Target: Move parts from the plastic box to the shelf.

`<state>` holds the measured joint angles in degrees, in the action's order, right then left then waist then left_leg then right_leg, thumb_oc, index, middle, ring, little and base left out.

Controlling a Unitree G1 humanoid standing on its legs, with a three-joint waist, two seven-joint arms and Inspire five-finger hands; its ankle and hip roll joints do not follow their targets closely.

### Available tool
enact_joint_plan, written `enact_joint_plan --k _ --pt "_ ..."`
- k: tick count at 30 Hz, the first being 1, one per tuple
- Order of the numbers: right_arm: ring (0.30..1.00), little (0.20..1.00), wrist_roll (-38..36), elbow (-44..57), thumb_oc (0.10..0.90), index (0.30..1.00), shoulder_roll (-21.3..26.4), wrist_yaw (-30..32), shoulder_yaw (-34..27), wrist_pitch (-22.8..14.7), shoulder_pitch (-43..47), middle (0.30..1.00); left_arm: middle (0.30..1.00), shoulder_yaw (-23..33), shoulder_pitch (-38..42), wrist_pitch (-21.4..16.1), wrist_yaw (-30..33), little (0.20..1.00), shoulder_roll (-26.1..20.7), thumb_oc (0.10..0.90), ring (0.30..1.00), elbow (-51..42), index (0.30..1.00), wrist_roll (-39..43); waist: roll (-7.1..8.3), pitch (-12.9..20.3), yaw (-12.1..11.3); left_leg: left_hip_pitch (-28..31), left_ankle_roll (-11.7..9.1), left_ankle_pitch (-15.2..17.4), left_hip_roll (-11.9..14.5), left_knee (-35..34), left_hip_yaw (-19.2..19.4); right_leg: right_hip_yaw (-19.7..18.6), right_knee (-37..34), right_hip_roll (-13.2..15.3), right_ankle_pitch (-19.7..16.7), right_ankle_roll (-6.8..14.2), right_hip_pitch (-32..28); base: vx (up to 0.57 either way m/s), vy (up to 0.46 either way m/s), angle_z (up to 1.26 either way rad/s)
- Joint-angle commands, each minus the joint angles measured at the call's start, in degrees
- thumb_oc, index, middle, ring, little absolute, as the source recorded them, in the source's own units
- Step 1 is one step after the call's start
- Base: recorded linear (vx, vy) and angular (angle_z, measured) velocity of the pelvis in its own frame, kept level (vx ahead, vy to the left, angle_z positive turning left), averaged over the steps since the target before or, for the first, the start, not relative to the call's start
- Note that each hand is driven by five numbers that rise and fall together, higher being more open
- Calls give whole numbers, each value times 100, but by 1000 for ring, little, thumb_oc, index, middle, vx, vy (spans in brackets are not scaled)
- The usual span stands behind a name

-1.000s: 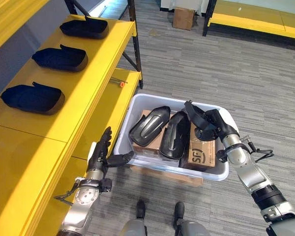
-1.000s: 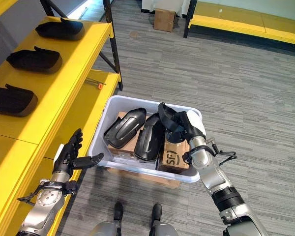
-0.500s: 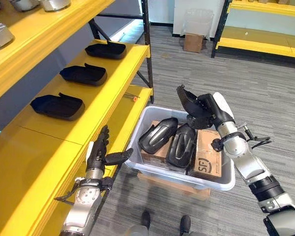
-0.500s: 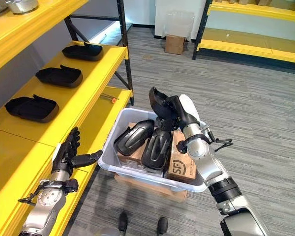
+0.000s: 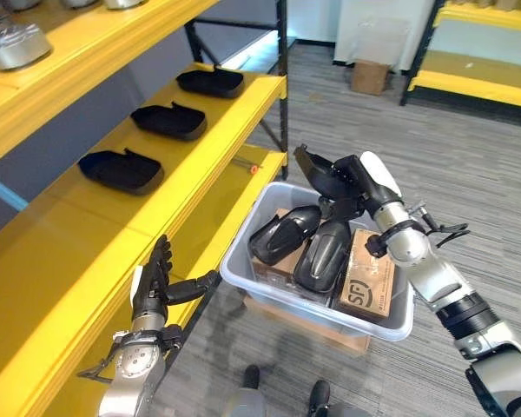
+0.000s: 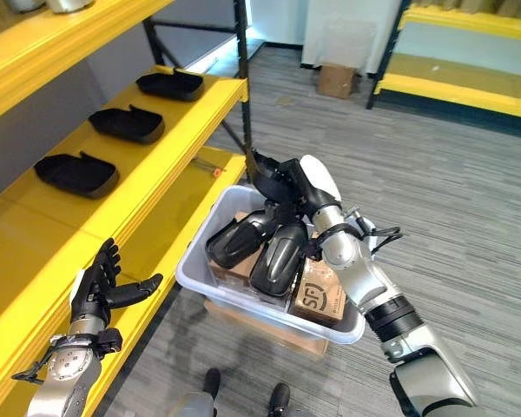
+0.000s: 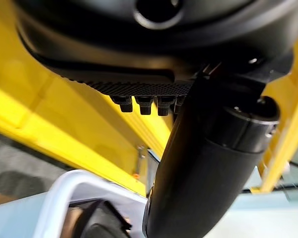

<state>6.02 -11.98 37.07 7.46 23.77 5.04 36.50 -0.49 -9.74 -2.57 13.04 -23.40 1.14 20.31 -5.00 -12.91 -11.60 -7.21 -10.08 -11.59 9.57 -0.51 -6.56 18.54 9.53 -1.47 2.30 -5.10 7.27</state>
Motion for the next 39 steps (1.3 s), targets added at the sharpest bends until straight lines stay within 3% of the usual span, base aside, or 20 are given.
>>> enact_joint_plan --k 1,5,7,11,12,13,15,22,28,35,36,37,38,39 --pt "300 300 -114 378 400 300 -36 402 -68 -796 1072 300 1000 -5 390 -743 -74 1000 -271 900 1000 -563 1000 140 352 431 49 -174 -44 -665 366 238 589 -165 -774 715 100 831 -460 -152 -131 103" --pt "300 300 -60 382 400 300 -143 462 -54 -800 1058 300 1000 20 388 -789 -106 1000 -182 900 1000 -529 1000 185 374 534 109 92 -77 -550 576 705 918 185 -1028 810 -71 829 -325 -145 -60 74" --pt "300 300 86 398 400 300 -170 525 -99 -789 992 300 1000 11 316 -790 -97 1000 -41 900 1000 -498 1000 196 272 615 217 385 -168 -594 745 800 1142 518 -1020 867 -17 829 -434 -18 -12 72" --pt "300 300 258 453 400 300 -110 554 -184 -744 818 300 1000 -97 334 -763 -153 1000 23 900 1000 -469 1000 176 85 663 392 610 -242 -553 812 721 1612 923 -903 959 54 814 -670 -4 35 99" --pt "300 300 243 455 400 300 -96 564 -232 -747 756 300 1000 -115 352 -773 -174 1000 -17 900 1000 -479 1000 123 50 645 415 651 -235 -432 784 720 1672 1015 -837 1001 81 817 -731 66 53 102" --pt "300 300 252 534 400 300 -67 592 -372 -756 619 300 1000 -160 378 -760 -189 1000 -60 900 1000 -516 1000 73 -1 704 493 863 -189 45 764 423 1953 1093 -650 1055 264 899 -844 75 63 87" --pt "300 300 325 548 400 300 -168 645 -535 -740 361 300 1000 -240 429 -737 -173 1000 -27 900 1000 -483 1000 45 -12 751 559 1061 -117 354 812 152 2314 1319 -453 1157 285 925 -940 88 183 148" --pt "300 300 572 924 400 300 -150 606 -665 -808 317 300 1000 -106 327 -736 -114 1000 -112 900 1000 -674 1000 -193 370 898 276 1120 217 1001 366 78 2172 1442 -421 1594 -84 1191 -1065 37 184 28" --pt "300 300 685 1031 400 300 -150 613 -673 -791 442 300 1000 -63 446 -755 -8 1000 -237 900 1000 -772 1000 -294 662 933 85 971 438 1299 -49 162 1857 1506 -381 1956 -348 1421 -1138 16 186 12" --pt "300 300 802 937 400 300 -282 651 -604 -741 640 300 1000 65 512 -775 126 1000 -374 900 1000 -866 1000 -397 844 904 -193 845 818 1640 -671 287 1522 1599 63 2565 -694 1653 -1151 45 228 47" --pt "300 300 842 931 400 300 -290 646 -595 -727 643 300 1000 90 504 -782 136 1000 -376 900 1000 -894 1000 -387 877 877 -193 859 878 1702 -757 316 1516 1538 269 2688 -743 1681 -1093 99 327 37" --pt "300 300 911 948 400 300 -316 669 -566 -710 658 300 1000 84 537 -799 182 1000 -418 900 1000 -897 1000 -402 866 798 -197 914 1007 1786 -933 364 1399 1287 770 2919 -1163 1745 -959 67 226 40" --pt "300 300 914 948 400 300 -319 670 -566 -709 662 300 1000 88 539 -798 183 1000 -419 900 1000 -898 1000 -403 893 785 -206 916 1037 1797 -980 369 1415 1237 830 2983 -1167 1785 -919 29 342 77" --pt "300 300 983 955 400 300 -271 684 -556 -682 630 300 1000 -10 638 -806 184 1000 -465 900 1000 -882 1000 -378 840 680 -123 868 1194 1712 -1159 474 1253 770 1334 3100 -1578 1628 -725 14 309 97"
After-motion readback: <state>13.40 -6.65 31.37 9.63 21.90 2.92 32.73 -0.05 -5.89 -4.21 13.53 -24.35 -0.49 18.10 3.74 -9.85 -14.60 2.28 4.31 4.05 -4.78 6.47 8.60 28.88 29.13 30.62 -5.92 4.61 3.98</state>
